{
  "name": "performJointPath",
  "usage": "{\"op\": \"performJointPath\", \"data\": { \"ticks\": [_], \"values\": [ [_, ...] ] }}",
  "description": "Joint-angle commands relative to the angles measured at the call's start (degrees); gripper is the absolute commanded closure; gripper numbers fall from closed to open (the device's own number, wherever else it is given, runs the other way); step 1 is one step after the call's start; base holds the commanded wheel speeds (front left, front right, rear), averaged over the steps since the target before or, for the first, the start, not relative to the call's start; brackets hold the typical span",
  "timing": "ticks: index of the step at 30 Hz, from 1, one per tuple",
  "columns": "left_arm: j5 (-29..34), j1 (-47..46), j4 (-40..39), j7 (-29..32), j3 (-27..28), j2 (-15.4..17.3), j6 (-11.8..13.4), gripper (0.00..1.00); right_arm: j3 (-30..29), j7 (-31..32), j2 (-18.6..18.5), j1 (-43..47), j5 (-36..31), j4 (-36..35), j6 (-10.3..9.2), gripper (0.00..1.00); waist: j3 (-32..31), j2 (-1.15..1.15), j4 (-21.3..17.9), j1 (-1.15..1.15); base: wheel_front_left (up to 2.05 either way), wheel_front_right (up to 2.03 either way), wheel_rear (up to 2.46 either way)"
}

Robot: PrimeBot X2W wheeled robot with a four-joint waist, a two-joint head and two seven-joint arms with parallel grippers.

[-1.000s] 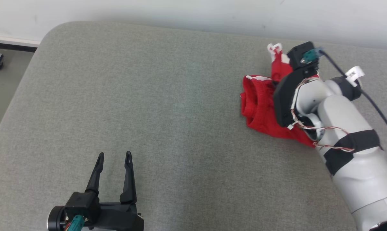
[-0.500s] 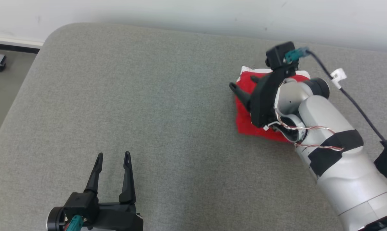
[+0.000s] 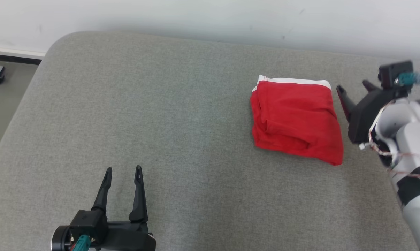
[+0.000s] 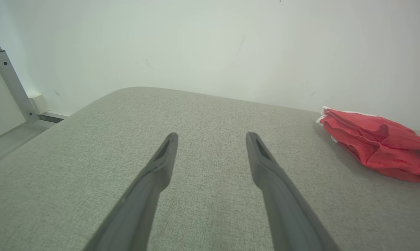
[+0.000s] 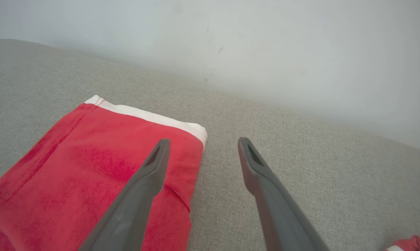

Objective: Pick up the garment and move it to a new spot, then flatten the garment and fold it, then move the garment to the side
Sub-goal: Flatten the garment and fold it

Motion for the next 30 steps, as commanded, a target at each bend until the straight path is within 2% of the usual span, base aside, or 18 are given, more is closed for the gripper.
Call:
{"op": "performJointPath", "data": {
  "ticks": [1,2,3,4,5,6,7,17,30],
  "values": [
    [-0.13,0.52,-0.07,-0.17,-0.04,-0.10,-0.17,0.00,-0.02,-1.17,0.90,1.36,-1.23,0.23,-0.12,0.00,0.06,0.00,0.10,0.00,0.00,0.00,0.00],
    [-0.15,0.48,-0.11,-0.17,-0.10,-0.11,-0.15,0.00,-0.25,-2.01,1.49,2.14,-2.06,0.53,-0.12,0.00,0.11,0.00,0.16,0.00,0.00,0.00,0.00],
    [-0.20,0.44,-0.13,-0.17,-0.13,-0.11,-0.13,0.00,0.01,-2.72,2.09,2.73,-2.62,0.76,-0.12,0.07,0.16,0.00,0.24,0.00,0.00,0.00,0.00],
    [-0.21,0.39,-0.15,-0.17,-0.12,-0.11,-0.12,0.00,0.28,-3.48,2.74,3.12,-2.97,1.00,-0.12,0.40,0.24,0.00,0.30,0.00,0.00,0.00,0.00],
    [-0.22,0.32,-0.17,-0.17,-0.12,-0.11,-0.10,0.00,0.85,-4.06,3.48,3.45,-3.34,1.19,-0.12,0.58,0.31,0.00,0.34,0.00,0.00,0.00,0.00],
    [-0.23,0.25,-0.18,-0.17,-0.12,-0.11,-0.09,0.00,1.38,-4.62,4.11,3.65,-3.72,1.39,-0.12,0.96,0.39,0.00,0.37,0.00,0.00,0.00,0.00],
    [-0.20,0.19,-0.16,-0.17,-0.11,-0.11,-0.07,0.00,2.14,-5.12,4.74,3.83,-4.18,1.62,-0.12,1.00,0.45,0.00,0.40,0.00,0.00,0.00,0.00],
    [-0.56,-0.29,0.10,-0.17,-0.46,-0.11,-0.02,0.00,8.74,-8.07,9.11,3.50,-6.42,4.06,-0.12,1.00,0.48,0.00,1.07,0.00,0.00,0.00,0.00],
    [-0.72,1.13,-0.32,-0.17,0.32,-0.12,0.32,0.00,17.71,-8.83,11.48,11.18,-3.91,-1.52,-0.12,1.00,-0.56,0.00,-0.25,0.00,0.00,0.00,0.00]
  ]
}}
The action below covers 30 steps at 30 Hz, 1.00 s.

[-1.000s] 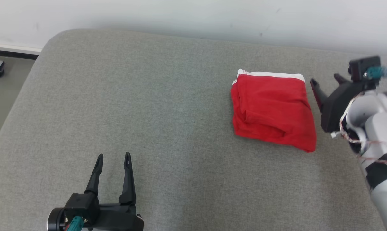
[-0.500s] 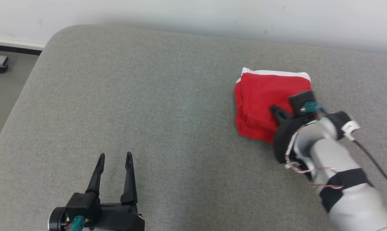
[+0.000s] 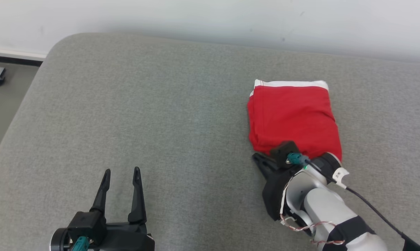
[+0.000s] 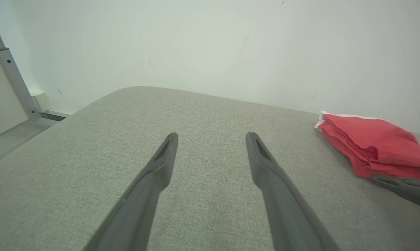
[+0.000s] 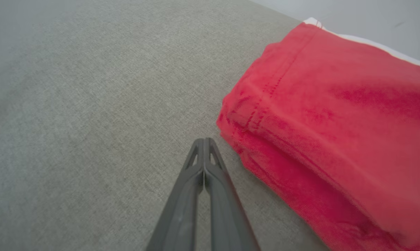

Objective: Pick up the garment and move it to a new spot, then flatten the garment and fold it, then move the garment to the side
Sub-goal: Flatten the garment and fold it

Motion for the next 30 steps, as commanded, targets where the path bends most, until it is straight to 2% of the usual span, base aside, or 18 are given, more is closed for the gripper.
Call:
{"op": "performJointPath", "data": {
  "ticks": [1,5,9,11,12,22,23,30],
  "values": [
    [-0.16,0.69,-0.20,-0.17,0.25,-0.10,-0.03,0.00,0.71,-0.34,0.48,1.00,0.47,-1.39,-0.12,1.00,-0.29,0.00,-0.73,0.00,0.00,0.00,0.00],
    [0.14,0.86,-0.05,-0.17,0.57,-0.10,-0.19,0.00,1.37,-0.99,1.07,2.88,1.52,-5.02,-0.12,1.00,-0.83,0.00,-1.96,0.00,0.00,0.00,0.00],
    [0.34,1.32,-0.16,-0.17,1.09,-0.09,-0.16,0.00,-0.60,-2.34,1.44,5.57,1.89,-9.27,-0.13,1.00,-1.87,0.00,-3.18,0.00,0.00,0.00,0.00],
    [0.55,1.59,-0.51,-0.17,1.52,-0.09,0.01,0.00,-2.86,-3.80,1.55,7.34,0.92,-11.69,-0.13,0.13,-2.44,0.00,-3.77,0.00,0.00,0.00,0.00],
    [0.63,1.80,-0.61,-0.17,1.70,-0.09,0.02,0.00,-4.48,-4.44,1.73,8.48,0.43,-12.67,-0.13,0.00,-2.75,0.00,-4.01,0.00,0.00,0.00,0.00],
    [2.51,4.74,-1.86,-0.17,4.09,0.01,-0.57,0.00,-24.40,-11.34,8.42,23.69,-6.34,-24.76,-0.13,0.00,-6.57,0.00,-6.48,0.00,0.00,0.00,0.00],
    [2.51,4.74,-1.86,-0.17,4.09,0.01,-0.57,0.00,-24.40,-11.34,8.42,23.69,-6.34,-24.76,-0.13,0.00,-6.57,0.00,-6.48,0.00,0.00,0.00,0.00],
    [3.56,7.21,-2.69,-0.17,6.24,0.29,-1.09,0.00,-34.08,-15.54,10.82,30.64,-9.45,-29.76,-0.13,0.00,-8.86,0.00,-8.88,0.00,0.00,0.00,0.00]
  ]
}}
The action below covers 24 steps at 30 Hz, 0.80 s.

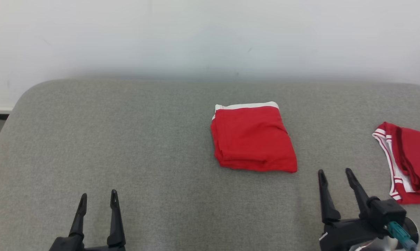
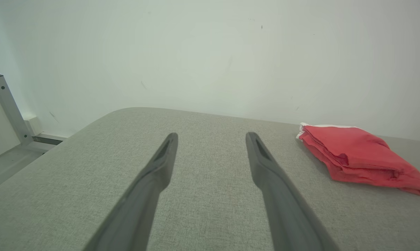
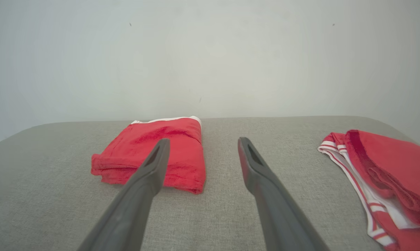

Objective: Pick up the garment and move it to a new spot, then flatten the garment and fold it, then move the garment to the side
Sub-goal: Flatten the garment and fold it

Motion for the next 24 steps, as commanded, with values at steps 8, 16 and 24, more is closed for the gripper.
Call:
{"op": "performJointPath", "data": {
  "ticks": [8,16,24],
  "values": [
    [2.39,3.27,-0.24,-0.17,2.09,1.02,-1.51,0.00,-2.12,-2.44,0.53,3.64,-1.10,-0.33,-0.13,0.00,-2.94,0.00,-3.74,0.01,0.00,0.00,0.00],
    [4.82,5.42,1.15,-0.17,3.25,1.91,-3.19,0.00,-1.25,-4.32,0.40,4.87,-1.99,2.14,-0.13,0.00,-4.15,0.00,-5.81,0.01,0.00,0.00,0.00],
    [5.70,6.44,2.63,-0.17,4.81,1.55,-3.60,0.00,-1.05,-4.95,0.40,4.34,-2.64,4.37,-0.13,0.00,-4.27,0.00,-6.61,0.01,0.00,0.00,0.00]
  ]
}}
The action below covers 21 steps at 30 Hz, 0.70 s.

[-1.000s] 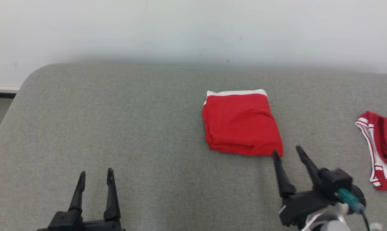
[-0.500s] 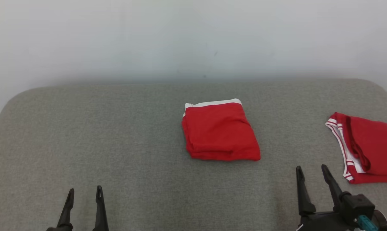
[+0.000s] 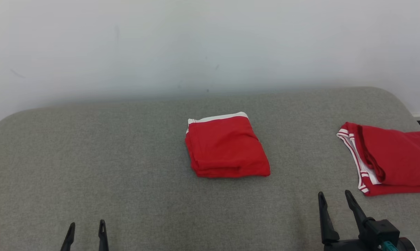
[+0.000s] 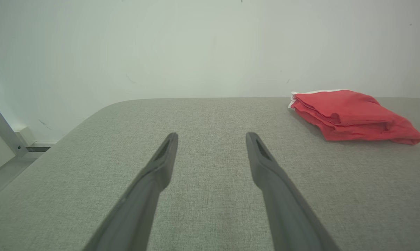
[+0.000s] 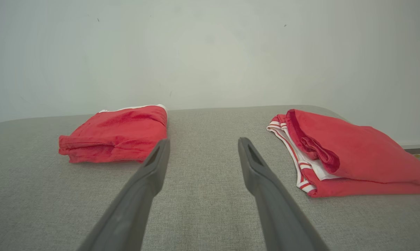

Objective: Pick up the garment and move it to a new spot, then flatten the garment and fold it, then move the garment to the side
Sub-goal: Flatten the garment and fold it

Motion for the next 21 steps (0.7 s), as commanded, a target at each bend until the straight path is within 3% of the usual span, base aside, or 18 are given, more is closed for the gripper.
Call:
{"op": "performJointPath", "data": {
  "ticks": [1,21],
  "values": [
    [0.55,0.50,0.05,-0.17,0.27,-0.13,-0.20,0.00,0.19,-0.17,0.13,-0.07,-0.33,0.24,-0.13,0.00,0.07,0.00,-0.04,0.00,0.00,0.00,0.00],
    [1.80,-0.07,-0.07,-0.17,1.23,-0.91,-0.76,0.00,-0.16,0.24,0.24,-0.84,-0.96,1.21,-0.13,0.00,0.94,0.00,0.65,0.00,0.00,0.00,0.00]
  ]
}}
